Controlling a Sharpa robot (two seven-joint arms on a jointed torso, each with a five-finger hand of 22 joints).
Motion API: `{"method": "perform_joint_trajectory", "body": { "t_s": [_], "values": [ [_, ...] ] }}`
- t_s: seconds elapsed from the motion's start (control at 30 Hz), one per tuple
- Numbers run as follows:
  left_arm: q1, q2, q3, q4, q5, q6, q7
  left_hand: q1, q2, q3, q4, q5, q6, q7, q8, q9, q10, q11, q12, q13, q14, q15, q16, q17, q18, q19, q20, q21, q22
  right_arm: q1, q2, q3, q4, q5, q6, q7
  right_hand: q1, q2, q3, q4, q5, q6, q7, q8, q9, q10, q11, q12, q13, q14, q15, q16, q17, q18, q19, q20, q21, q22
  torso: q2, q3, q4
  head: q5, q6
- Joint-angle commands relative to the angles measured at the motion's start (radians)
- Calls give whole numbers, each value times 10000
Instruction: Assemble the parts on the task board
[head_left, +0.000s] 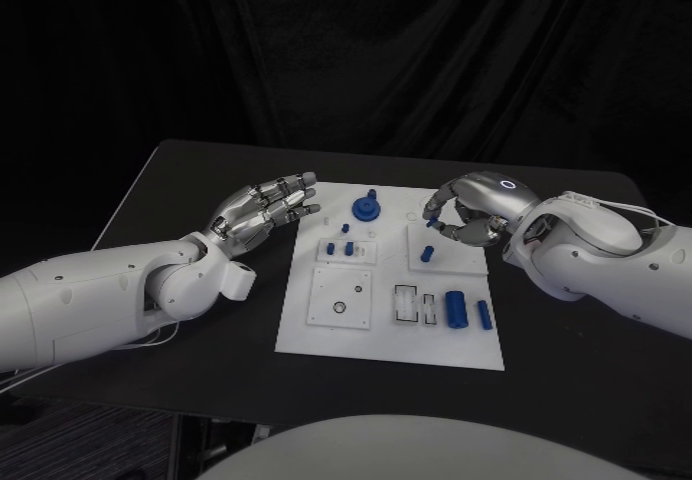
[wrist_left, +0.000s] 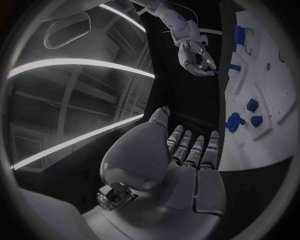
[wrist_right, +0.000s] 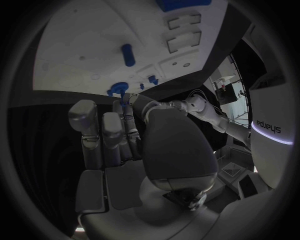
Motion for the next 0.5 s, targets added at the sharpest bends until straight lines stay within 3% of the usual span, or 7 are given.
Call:
{"method": "perform_joint_trajectory", "body": {
  "t_s": [0.03, 0.23, 0.5],
  "values": [
    [-23, 22, 8, -4, 48, 121, 1309, -7, 89, 38, -40, 20, -36, 45, -37, -9, -33, 59, -14, -13, 13, 73, 43, 8, 81, 62, -23, 60, -9, -11, 67, -8, 442, -167, 137, -273, 67, -37, -35, -64, -28, 6, -42, 43, 14, 77, -10, 12, 7, 33, -38, 78, 39, -45, 72, -22, 93, 1034, 0, 6, 1, 26, 2],
    [-31, 49, 8, -2, 48, 109, 1299, -26, 110, 50, -34, 15, -42, 50, -39, -11, -40, 74, -17, -14, 0, 83, 39, 5, 68, 61, -24, 57, -24, -147, 508, -24, 882, -481, 491, -308, 69, -63, -54, -77, -75, -41, -38, 24, 24, 108, -13, 1, -2, 91, -40, 154, 121, -67, 126, -27, 204, 1062, -3, 4, 0, 87, 2],
    [-35, 110, 8, -7, 48, 103, 1284, -36, 118, 55, -30, 10, -43, 55, -39, -11, -41, 79, -14, -14, 0, 86, 41, 5, 62, 56, -25, 54, -37, -483, 1331, -28, 621, -833, 883, -285, 75, -78, -67, -89, -107, -56, -40, 18, 31, 126, -16, -3, -5, 134, -43, 214, 188, -80, 160, -30, 277, 1081, 0, 3, 9, 194, 2]
  ]
}}
